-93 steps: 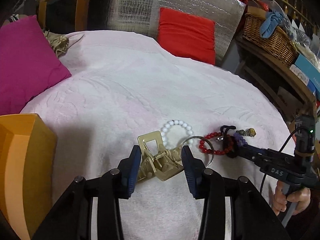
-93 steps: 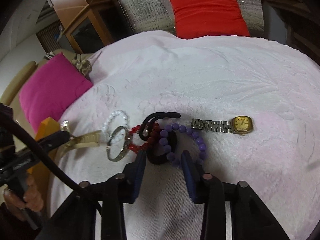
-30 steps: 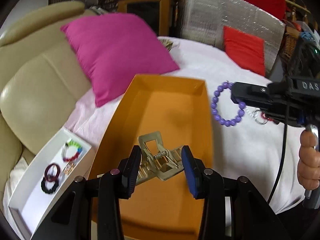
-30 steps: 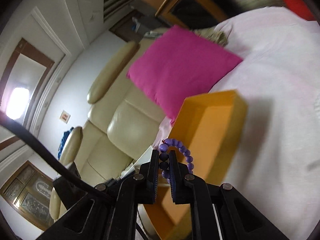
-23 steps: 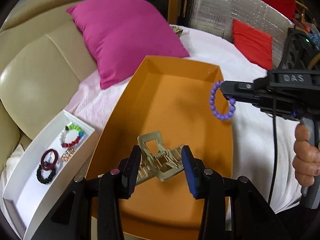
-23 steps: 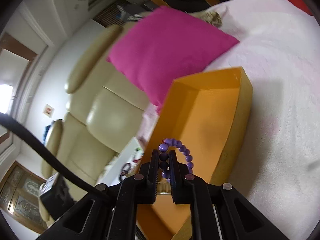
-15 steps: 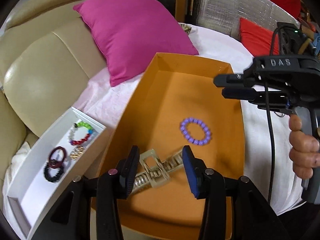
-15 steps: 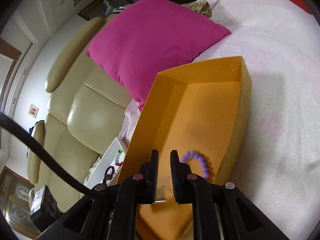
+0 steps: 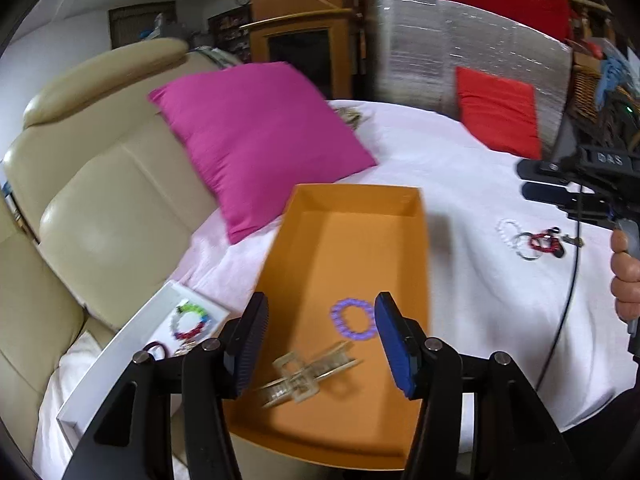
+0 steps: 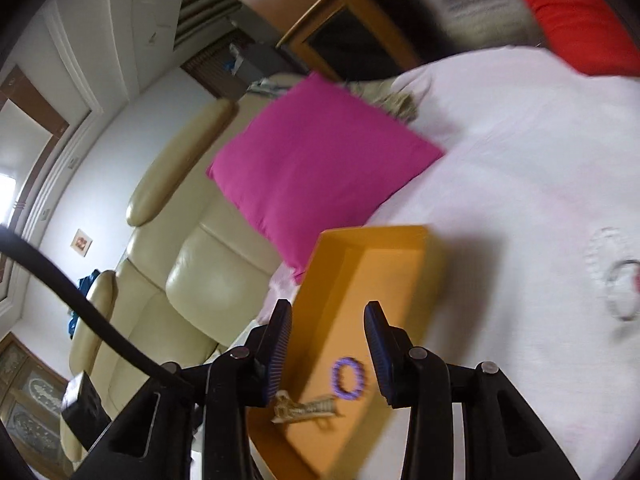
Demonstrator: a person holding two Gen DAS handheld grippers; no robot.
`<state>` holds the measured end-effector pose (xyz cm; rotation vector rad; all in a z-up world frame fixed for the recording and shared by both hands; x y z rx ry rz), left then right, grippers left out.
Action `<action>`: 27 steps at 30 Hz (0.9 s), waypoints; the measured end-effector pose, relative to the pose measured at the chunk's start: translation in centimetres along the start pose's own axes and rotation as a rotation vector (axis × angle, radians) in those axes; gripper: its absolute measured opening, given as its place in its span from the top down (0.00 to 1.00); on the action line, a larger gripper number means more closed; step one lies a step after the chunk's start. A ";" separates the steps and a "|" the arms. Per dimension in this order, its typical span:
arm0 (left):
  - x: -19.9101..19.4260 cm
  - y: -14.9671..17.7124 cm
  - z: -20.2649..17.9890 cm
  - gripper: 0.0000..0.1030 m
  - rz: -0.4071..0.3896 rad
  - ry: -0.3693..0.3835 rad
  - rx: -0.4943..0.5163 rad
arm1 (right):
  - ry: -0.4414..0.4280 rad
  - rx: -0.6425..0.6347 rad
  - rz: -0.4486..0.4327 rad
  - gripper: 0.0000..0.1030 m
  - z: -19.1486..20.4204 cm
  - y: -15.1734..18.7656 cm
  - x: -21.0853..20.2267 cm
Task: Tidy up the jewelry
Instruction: 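Return both tools to the remaining jewelry on the bed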
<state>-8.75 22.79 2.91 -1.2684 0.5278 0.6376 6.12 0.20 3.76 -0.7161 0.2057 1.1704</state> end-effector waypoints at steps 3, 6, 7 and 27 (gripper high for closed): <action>0.3 -1.5 -2.7 0.45 -0.004 0.040 0.032 | 0.026 0.022 -0.050 0.60 -3.0 0.0 -4.7; 0.9 -3.3 -6.1 0.45 -0.020 0.101 0.065 | 0.051 0.055 -0.115 0.60 -6.8 0.1 -9.7; 1.2 -4.1 -7.5 0.45 -0.028 0.124 0.079 | 0.059 0.070 -0.139 0.60 -7.9 0.1 -11.2; 14.8 -10.6 -30.0 0.44 -0.027 0.443 0.220 | 0.118 0.541 -0.351 0.60 -31.4 -1.2 -24.7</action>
Point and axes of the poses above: each gripper's, at about its wrist camera, not at the fingertips, and x roughly the way its jaws point, z to its left, y to its underside, the point moved 3 cm from there along x, roughly the way its jaws point, and after that the axes turned 13 degrees about x, right-handed, at the moved point
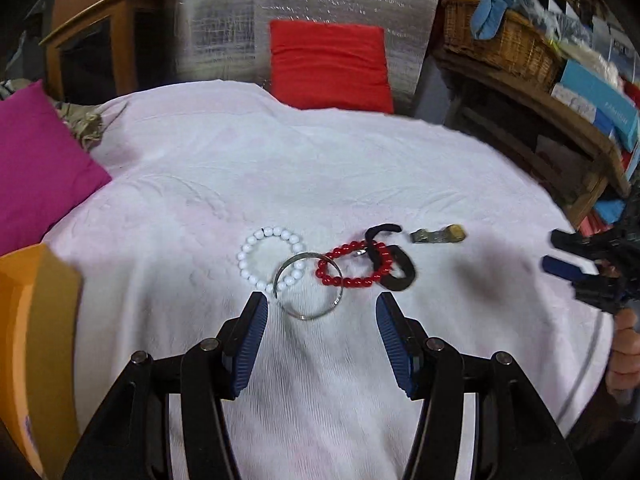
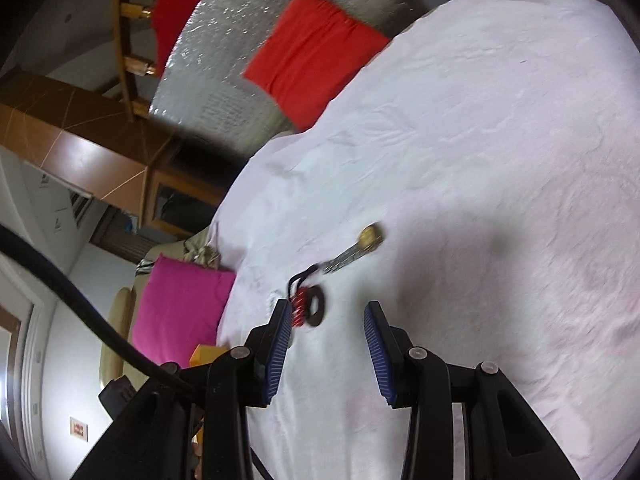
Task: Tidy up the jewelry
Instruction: 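Return both tools to the remaining jewelry on the bed, then grasp the black hair tie with the right tool and pull it free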
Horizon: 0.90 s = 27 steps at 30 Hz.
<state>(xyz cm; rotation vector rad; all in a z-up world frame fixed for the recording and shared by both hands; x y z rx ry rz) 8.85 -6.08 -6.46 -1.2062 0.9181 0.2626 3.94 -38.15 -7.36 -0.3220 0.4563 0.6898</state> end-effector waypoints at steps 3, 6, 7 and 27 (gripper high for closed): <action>2.4 0.6 0.4 0.44 0.053 0.037 -0.016 | 0.019 0.006 -0.003 0.60 -0.7 -0.4 0.3; 3.7 1.2 0.1 0.44 0.106 0.037 0.009 | 0.049 -0.008 0.020 0.60 -0.9 -0.4 1.3; 3.8 1.2 -0.1 0.44 0.108 0.035 0.020 | 0.056 -0.012 0.025 0.60 -1.0 -0.3 1.5; 3.9 0.3 1.4 0.97 0.080 0.100 -0.013 | 0.057 -0.087 0.098 0.64 1.2 1.3 8.2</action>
Point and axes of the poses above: each gripper's, at about its wrist camera, not at the fingertips, and x roughly the way its jaws point, z to its left, y to its underside, the point moved 3 cm from there along x, roughly the way its jaws point, and after that the axes turned 13 degrees about x, right-handed, at the moved point
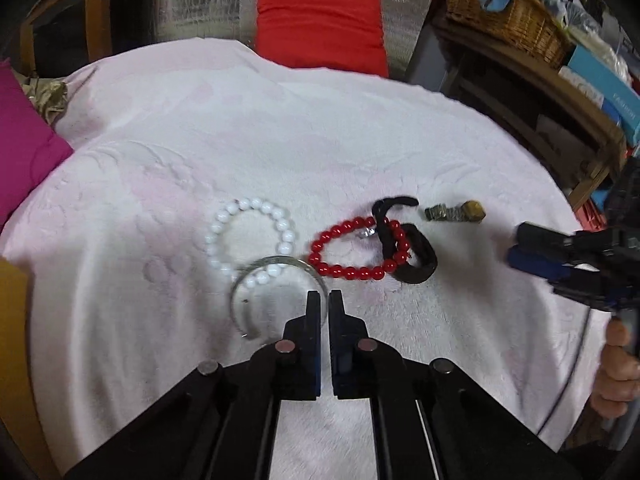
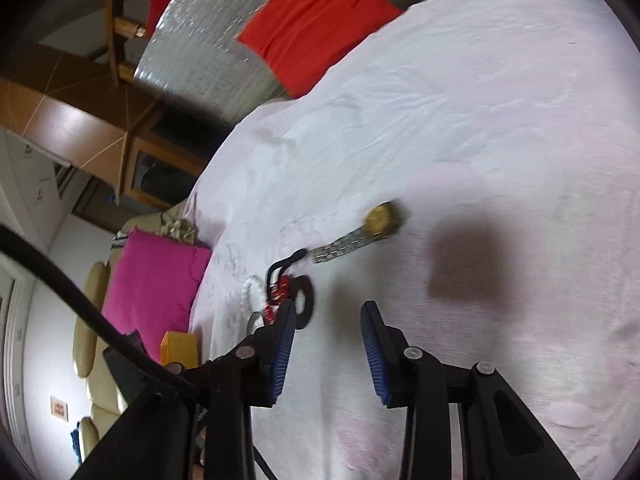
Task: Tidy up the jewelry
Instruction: 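Grasp the black hair tie with the right tool and pull it free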
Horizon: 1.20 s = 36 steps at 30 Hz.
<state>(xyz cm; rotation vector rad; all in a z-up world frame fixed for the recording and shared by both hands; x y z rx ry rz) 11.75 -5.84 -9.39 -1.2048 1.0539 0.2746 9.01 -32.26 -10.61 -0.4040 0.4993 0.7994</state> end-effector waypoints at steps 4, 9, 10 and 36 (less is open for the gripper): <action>-1.7 0.6 1.3 0.97 -0.022 -0.023 0.003 | 0.018 -0.037 0.024 0.64 1.1 0.6 2.0; -2.7 1.0 2.7 0.97 -0.029 -0.053 -0.017 | 0.035 -0.035 0.042 0.64 1.8 1.1 4.2; -2.7 1.0 2.8 0.97 -0.031 -0.058 -0.017 | 0.049 -0.037 0.041 0.64 2.1 1.2 4.7; -2.3 1.1 2.9 0.97 -0.003 -0.004 -0.031 | 0.281 -0.400 -0.193 0.94 5.4 3.8 -2.9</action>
Point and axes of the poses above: each gripper's, at about its wrist camera, not at the fingertips, and x roughly the way its jaws point, z to its left, y to its underside, the point moved 3 cm from there along x, roughly the way its jaws point, and after that the axes turned 13 degrees about x, right-handed, at the moved point
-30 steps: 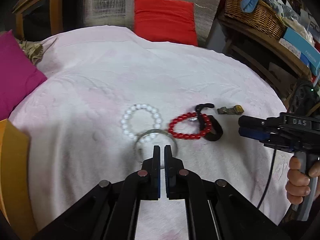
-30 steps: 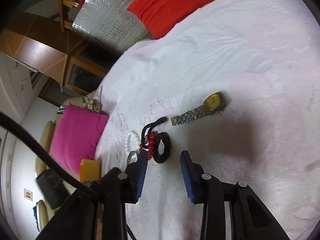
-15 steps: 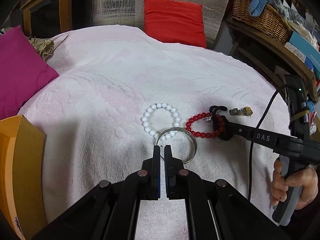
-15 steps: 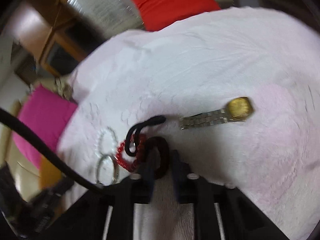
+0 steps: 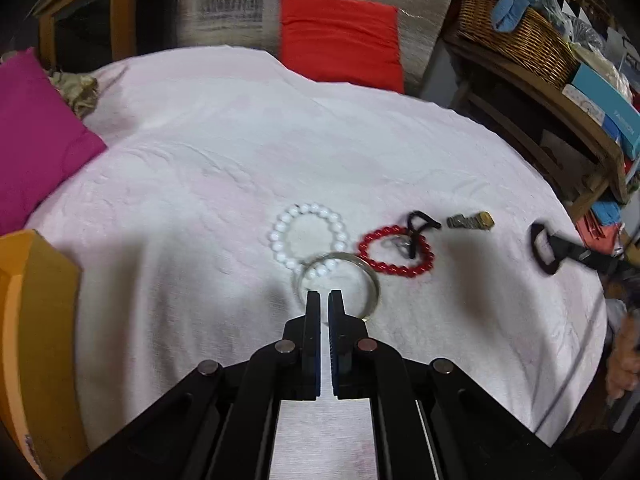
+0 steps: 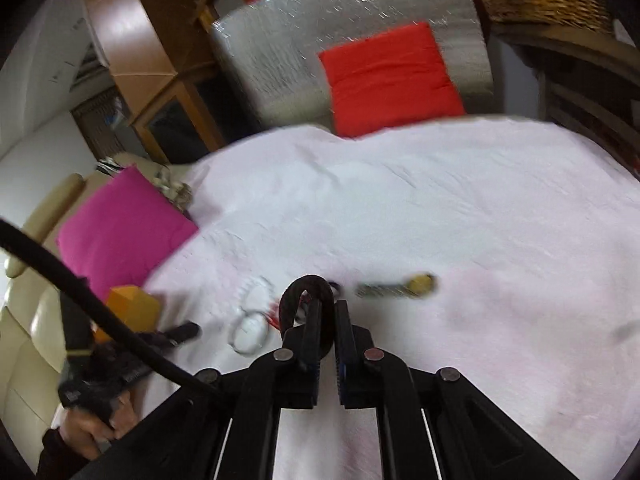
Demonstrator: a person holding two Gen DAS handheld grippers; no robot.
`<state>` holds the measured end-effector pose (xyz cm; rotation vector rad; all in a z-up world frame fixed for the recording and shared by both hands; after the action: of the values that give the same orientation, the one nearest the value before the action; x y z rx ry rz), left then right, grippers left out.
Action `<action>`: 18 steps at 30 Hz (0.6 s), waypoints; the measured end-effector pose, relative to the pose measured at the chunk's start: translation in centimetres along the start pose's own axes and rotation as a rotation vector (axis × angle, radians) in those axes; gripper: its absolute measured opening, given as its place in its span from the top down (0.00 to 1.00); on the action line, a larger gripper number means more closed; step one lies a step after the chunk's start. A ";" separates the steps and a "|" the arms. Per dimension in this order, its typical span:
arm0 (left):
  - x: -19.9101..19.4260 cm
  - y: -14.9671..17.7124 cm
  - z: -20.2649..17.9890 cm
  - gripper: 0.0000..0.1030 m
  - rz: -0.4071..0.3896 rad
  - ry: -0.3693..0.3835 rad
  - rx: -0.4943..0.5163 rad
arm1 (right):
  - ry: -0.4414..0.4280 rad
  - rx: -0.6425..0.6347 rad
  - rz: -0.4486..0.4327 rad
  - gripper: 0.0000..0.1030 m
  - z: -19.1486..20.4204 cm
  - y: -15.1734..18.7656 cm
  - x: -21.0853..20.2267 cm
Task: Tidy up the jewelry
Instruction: 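Grasp the black hair tie with the right tool and pull it free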
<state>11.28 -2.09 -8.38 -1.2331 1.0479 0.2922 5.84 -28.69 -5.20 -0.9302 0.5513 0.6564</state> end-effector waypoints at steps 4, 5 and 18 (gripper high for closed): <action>1.4 0.0 -1.0 0.88 0.043 0.041 -0.003 | 0.110 0.080 0.132 0.92 -3.3 0.7 3.4; 1.7 -0.1 -1.3 0.79 0.049 0.046 0.000 | 0.117 0.090 0.150 0.91 -3.8 0.8 3.8; 5.3 0.0 -4.0 0.77 0.082 0.060 0.050 | -0.253 0.412 0.221 0.61 -2.0 -1.5 7.9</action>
<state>12.15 -7.31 -12.32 -1.1613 1.1530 0.2923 11.99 -28.86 -10.78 -0.3953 0.5401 0.8087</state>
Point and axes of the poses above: each gripper's, at about its wrist camera, not at the fingertips, and x roughly the way its jaws point, z to its left, y to its underside, the point moved 3 cm from there along x, roughly the way its jaws point, and after that the axes turned 13 degrees about x, right-handed, at the moved point
